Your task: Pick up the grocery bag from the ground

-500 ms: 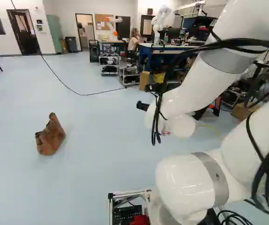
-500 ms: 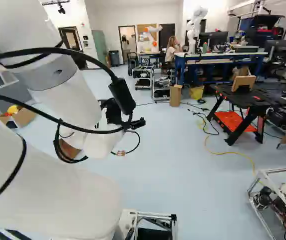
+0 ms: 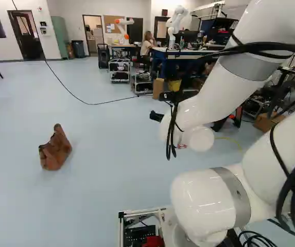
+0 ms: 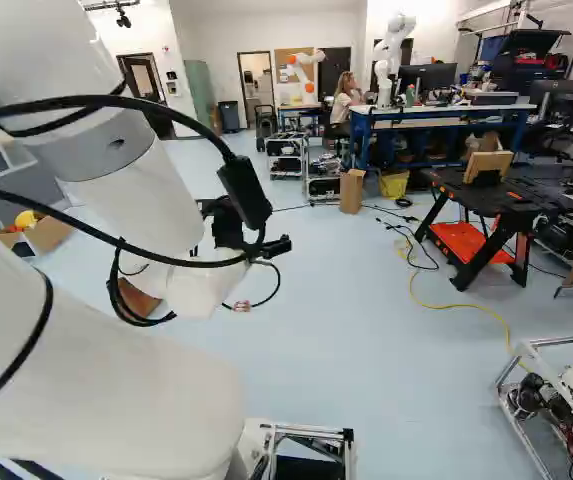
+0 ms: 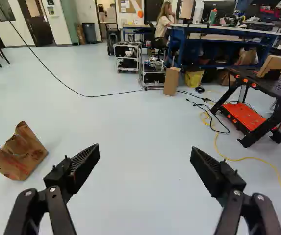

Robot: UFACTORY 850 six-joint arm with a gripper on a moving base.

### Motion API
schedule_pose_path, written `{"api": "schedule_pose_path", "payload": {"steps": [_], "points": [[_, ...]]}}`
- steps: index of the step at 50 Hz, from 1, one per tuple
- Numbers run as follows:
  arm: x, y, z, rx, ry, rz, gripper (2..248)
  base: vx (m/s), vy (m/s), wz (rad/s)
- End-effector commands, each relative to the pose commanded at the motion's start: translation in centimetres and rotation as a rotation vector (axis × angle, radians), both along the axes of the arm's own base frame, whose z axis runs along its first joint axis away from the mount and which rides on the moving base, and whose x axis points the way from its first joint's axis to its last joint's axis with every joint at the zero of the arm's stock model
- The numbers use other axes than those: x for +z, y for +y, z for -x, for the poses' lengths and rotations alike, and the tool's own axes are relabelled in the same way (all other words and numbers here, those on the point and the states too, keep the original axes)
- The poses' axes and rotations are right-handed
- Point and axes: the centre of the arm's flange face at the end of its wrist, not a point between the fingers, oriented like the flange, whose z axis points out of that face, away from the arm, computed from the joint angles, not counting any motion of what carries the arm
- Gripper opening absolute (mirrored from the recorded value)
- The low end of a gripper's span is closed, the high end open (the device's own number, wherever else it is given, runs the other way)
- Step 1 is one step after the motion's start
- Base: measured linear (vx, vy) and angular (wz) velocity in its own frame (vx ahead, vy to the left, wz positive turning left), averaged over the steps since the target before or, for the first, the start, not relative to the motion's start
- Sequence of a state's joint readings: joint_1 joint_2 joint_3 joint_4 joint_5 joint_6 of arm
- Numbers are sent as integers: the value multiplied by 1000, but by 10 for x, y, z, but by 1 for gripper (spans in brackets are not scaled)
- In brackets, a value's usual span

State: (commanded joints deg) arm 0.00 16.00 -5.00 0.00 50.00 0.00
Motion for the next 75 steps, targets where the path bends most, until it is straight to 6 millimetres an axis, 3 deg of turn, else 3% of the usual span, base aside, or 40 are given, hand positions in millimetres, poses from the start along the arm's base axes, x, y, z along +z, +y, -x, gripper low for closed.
{"api": "schedule_pose_path", "payload": {"steps": [44,75], "points": [[0,0,0,0,0,0,247,20,11,4],[0,0,0,0,0,0,247,196,11,-5]]}}
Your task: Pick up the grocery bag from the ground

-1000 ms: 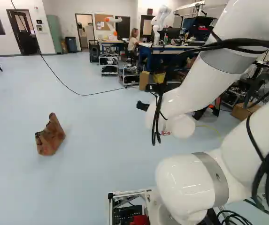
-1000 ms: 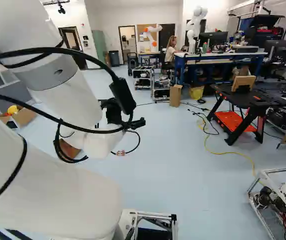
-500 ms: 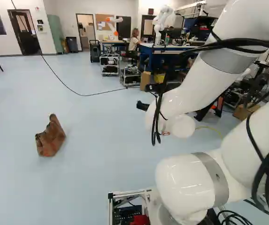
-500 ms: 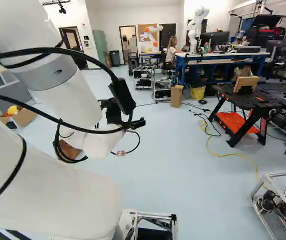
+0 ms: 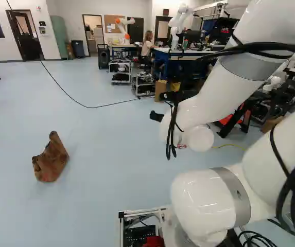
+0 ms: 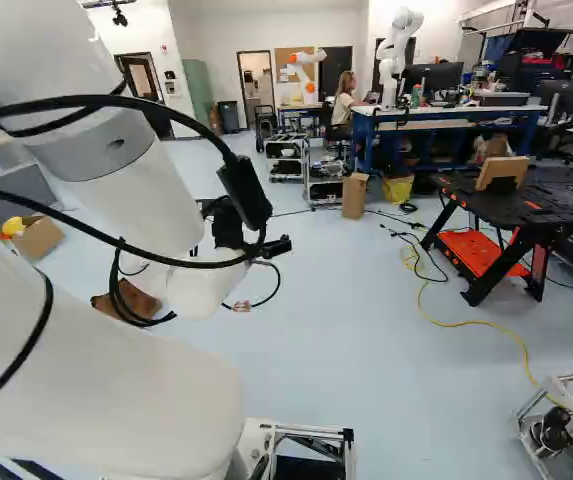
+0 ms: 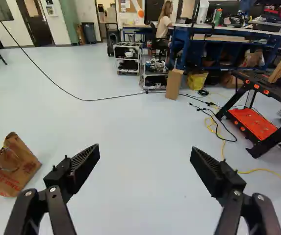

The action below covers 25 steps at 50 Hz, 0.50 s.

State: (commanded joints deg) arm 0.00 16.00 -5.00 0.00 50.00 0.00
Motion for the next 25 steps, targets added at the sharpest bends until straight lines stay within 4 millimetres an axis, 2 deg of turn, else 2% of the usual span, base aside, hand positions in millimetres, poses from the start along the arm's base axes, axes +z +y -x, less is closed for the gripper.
{"api": "schedule_pose_path", "payload": {"steps": [8,25], "points": [[0,0,0,0,0,0,247,220,63,148],[0,0,0,0,0,0,247,160,103,356]]}}
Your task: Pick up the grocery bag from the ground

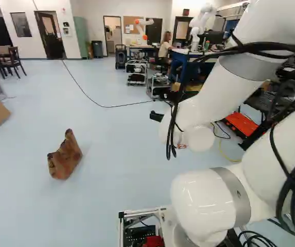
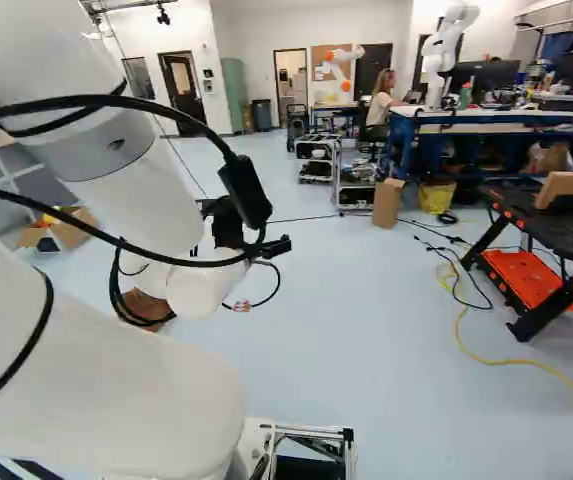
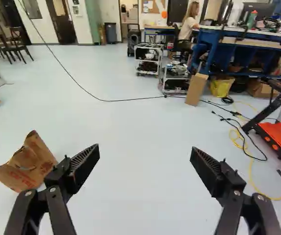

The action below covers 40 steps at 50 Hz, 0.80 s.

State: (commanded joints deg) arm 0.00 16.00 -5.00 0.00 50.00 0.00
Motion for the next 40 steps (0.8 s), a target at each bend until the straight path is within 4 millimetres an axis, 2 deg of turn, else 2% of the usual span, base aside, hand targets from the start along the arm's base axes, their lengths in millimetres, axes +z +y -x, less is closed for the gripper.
{"api": "schedule_pose_path", "payload": {"steps": [40], "points": [[0,0,0,0,0,0,247,114,126,452]]}}
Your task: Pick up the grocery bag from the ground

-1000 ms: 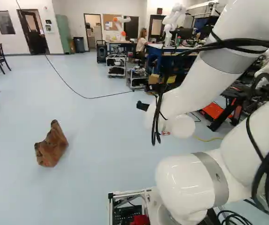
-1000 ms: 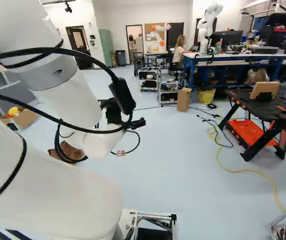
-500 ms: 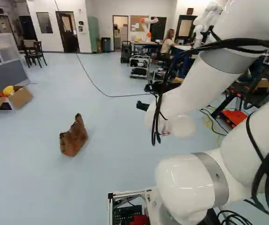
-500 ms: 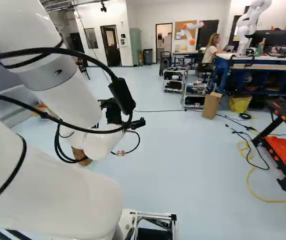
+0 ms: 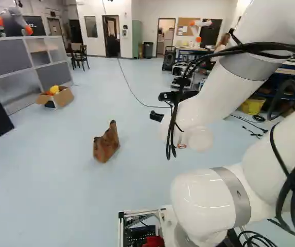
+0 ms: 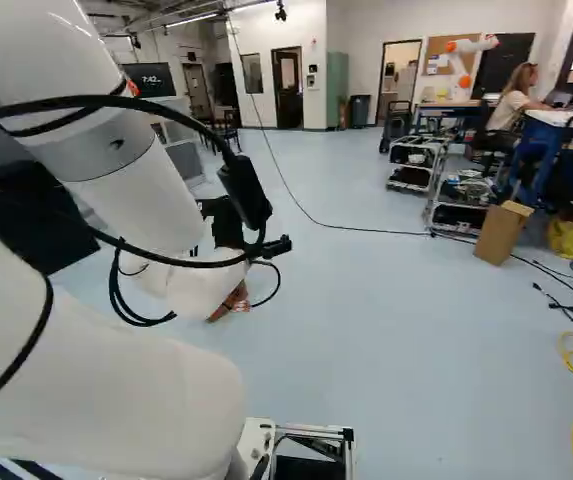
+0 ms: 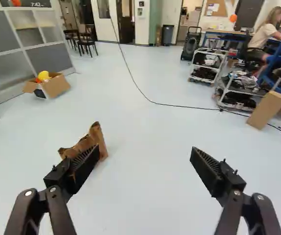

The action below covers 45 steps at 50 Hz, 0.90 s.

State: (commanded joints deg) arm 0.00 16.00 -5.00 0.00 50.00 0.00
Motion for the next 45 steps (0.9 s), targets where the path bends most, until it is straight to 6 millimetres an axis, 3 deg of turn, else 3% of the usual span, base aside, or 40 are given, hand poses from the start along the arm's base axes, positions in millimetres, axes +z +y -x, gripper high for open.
{"api": "schedule_pose_path", "payload": {"steps": [27,45], "points": [[0,0,0,0,0,0,247,128,123,403],[0,0,0,0,0,0,247,219,61,49]]}}
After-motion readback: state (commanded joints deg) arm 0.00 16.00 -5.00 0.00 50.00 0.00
